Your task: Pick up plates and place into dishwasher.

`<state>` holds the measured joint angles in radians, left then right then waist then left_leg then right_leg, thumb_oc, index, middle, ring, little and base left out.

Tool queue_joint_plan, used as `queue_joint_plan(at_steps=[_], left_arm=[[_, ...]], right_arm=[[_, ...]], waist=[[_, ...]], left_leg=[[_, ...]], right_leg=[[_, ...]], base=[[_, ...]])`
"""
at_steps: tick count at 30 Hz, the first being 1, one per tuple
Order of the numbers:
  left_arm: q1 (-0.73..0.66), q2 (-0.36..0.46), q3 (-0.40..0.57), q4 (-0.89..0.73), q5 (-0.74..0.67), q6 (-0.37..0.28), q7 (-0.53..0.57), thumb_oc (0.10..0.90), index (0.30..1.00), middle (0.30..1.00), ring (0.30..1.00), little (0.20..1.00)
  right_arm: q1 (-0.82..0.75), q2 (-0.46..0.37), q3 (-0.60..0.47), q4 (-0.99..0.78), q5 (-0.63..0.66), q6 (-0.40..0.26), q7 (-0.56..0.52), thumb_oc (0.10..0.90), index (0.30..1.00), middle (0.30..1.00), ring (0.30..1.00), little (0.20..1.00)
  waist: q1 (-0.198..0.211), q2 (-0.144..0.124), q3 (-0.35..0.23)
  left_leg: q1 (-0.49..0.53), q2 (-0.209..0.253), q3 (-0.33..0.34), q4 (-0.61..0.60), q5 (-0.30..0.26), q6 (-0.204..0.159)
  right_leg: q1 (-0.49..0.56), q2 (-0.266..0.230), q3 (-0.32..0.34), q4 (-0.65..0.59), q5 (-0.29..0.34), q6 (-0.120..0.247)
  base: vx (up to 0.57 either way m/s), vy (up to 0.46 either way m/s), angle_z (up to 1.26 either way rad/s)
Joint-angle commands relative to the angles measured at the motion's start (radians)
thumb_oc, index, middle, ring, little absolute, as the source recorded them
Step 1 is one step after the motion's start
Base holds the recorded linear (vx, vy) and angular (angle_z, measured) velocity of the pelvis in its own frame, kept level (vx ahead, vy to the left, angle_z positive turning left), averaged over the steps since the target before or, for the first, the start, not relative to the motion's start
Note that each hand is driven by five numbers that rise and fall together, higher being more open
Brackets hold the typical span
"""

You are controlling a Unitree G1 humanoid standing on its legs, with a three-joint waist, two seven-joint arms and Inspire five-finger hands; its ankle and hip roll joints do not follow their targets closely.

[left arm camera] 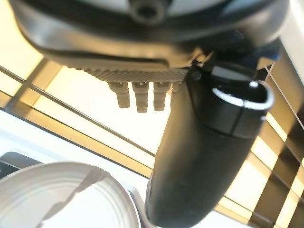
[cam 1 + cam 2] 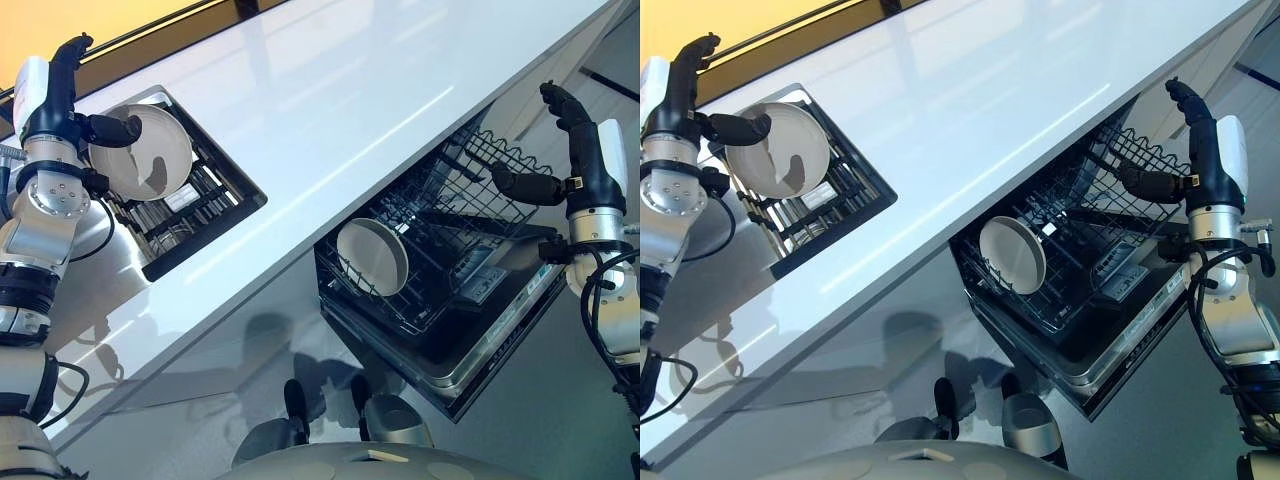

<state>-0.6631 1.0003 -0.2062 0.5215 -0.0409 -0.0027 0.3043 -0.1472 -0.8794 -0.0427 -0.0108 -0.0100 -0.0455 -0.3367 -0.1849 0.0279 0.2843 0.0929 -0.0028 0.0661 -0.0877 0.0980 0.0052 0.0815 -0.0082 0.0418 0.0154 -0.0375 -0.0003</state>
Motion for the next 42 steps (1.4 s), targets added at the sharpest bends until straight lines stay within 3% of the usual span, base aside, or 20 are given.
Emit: queue_joint_plan(at_steps=[1, 6, 9, 10, 12, 14, 20, 24, 28, 34, 42], left_arm=[[-0.121, 0.084, 0.048, 0.009, -0.008, -0.045, 0.068, 0.800, 0.900, 0.900, 0.900, 0.900], [-0.109, 0.086, 0.042, -0.012, 0.018, -0.026, 0.046, 0.800, 0.900, 0.900, 0.900, 0.900], [-0.099, 0.063, 0.036, -0.045, 0.016, -0.029, 0.052, 0.800, 0.900, 0.900, 0.900, 0.900], [-0.094, 0.052, 0.035, -0.071, -0.004, -0.033, 0.060, 0.800, 0.900, 0.900, 0.900, 0.900], [-0.086, 0.022, 0.044, -0.099, -0.020, -0.033, 0.057, 0.800, 0.900, 0.900, 0.900, 0.900], [-0.076, 0.006, 0.052, -0.107, 0.004, -0.007, 0.049, 0.800, 0.900, 0.900, 0.900, 0.900], [-0.107, 0.008, 0.056, -0.024, -0.078, 0.007, 0.017, 0.800, 0.900, 0.900, 0.900, 0.900], [-0.127, 0.006, 0.053, 0.003, -0.071, 0.036, 0.013, 0.800, 0.900, 0.900, 0.900, 0.900], [-0.103, -0.054, 0.042, 0.019, -0.045, 0.083, 0.029, 0.800, 0.900, 0.900, 0.900, 0.900], [-0.073, -0.112, 0.020, 0.044, -0.023, 0.146, 0.016, 0.800, 0.900, 0.900, 0.900, 0.900], [-0.124, -0.100, 0.009, 0.172, 0.004, 0.196, 0.016, 0.800, 0.900, 0.900, 0.900, 0.900]], right_arm=[[-0.011, -0.047, -0.107, -0.111, -0.001, -0.066, -0.014, 0.800, 0.900, 0.900, 0.900, 0.900], [-0.018, -0.037, -0.094, -0.133, 0.003, -0.077, 0.009, 0.800, 0.900, 0.900, 0.900, 0.900], [-0.032, -0.040, -0.081, -0.118, -0.008, -0.066, 0.005, 0.800, 0.900, 0.900, 0.900, 0.900], [-0.037, -0.050, -0.083, -0.108, -0.025, -0.052, -0.006, 0.800, 0.900, 0.900, 0.900, 0.900], [-0.052, -0.054, -0.084, -0.090, -0.032, -0.034, -0.020, 0.800, 0.900, 0.900, 0.900, 0.900], [-0.085, -0.043, -0.063, -0.074, -0.060, -0.040, -0.045, 0.800, 0.900, 0.900, 0.900, 0.900], [-0.031, -0.050, -0.106, -0.079, -0.033, -0.057, -0.042, 0.800, 0.900, 0.900, 0.900, 0.900], [-0.003, -0.047, -0.128, -0.099, -0.012, -0.088, -0.005, 0.800, 0.900, 0.900, 0.900, 0.900], [0.014, -0.017, -0.121, -0.102, -0.031, -0.097, 0.000, 0.800, 0.900, 0.900, 0.900, 0.900], [0.016, -0.010, -0.105, -0.094, -0.047, -0.062, 0.009, 0.800, 0.900, 0.900, 0.900, 0.900], [0.048, -0.028, -0.125, -0.111, -0.060, -0.039, 0.047, 0.800, 0.900, 0.900, 0.900, 0.900]], waist=[[0.001, 0.015, -0.171], [0.002, 0.014, -0.173], [0.015, -0.009, -0.157], [0.019, -0.021, -0.143], [0.021, -0.029, -0.127], [0.023, -0.020, -0.118], [-0.017, 0.005, -0.130], [-0.031, 0.013, -0.148], [-0.043, 0.015, -0.159], [-0.052, 0.012, -0.164], [-0.081, 0.014, -0.167]], left_leg=[[0.019, 0.013, 0.015, 0.011, -0.066, -0.043], [0.025, 0.033, 0.038, 0.019, -0.063, -0.045], [-0.007, 0.039, 0.034, 0.119, -0.079, -0.061], [-0.046, 0.054, 0.039, 0.198, -0.070, -0.076], [-0.078, 0.104, 0.059, 0.233, -0.039, -0.098], [-0.066, 0.115, 0.043, 0.158, -0.034, -0.101], [-0.029, 0.128, 0.106, 0.020, 0.010, -0.108], [-0.013, 0.121, 0.112, 0.011, -0.002, -0.107], [0.001, 0.119, 0.113, 0.004, -0.013, -0.104], [0.007, 0.121, 0.111, 0.002, -0.014, -0.101], [0.010, 0.121, 0.134, 0.000, -0.018, -0.099]], right_leg=[[0.007, -0.020, -0.018, -0.009, 0.040, 0.082], [0.005, -0.009, -0.028, 0.018, 0.020, 0.074], [0.022, -0.010, -0.038, 0.031, 0.009, 0.058], [0.032, -0.014, -0.047, 0.035, 0.007, 0.050], [0.041, -0.018, -0.059, 0.043, 0.002, 0.045], [0.049, -0.026, -0.053, 0.040, -0.001, 0.052], [0.052, -0.056, -0.067, -0.025, 0.031, 0.089], [0.044, -0.058, -0.065, -0.044, 0.045, 0.097], [0.041, -0.054, -0.054, -0.061, 0.053, 0.096], [0.044, -0.045, -0.042, -0.065, 0.053, 0.093], [0.040, -0.045, -0.023, -0.080, 0.067, 0.100]], base=[[0.01, -0.038, 0.00], [0.00, -0.082, 0.02], [-0.03, -0.115, 0.12], [-0.07, -0.068, 0.14], [-0.08, 0.041, 0.25], [-0.06, 0.133, 0.29], [-0.06, 0.095, 0.08], [-0.02, 0.005, -0.19], [0.01, -0.008, -0.11], [0.03, -0.011, -0.01], [0.09, 0.035, -0.01]])
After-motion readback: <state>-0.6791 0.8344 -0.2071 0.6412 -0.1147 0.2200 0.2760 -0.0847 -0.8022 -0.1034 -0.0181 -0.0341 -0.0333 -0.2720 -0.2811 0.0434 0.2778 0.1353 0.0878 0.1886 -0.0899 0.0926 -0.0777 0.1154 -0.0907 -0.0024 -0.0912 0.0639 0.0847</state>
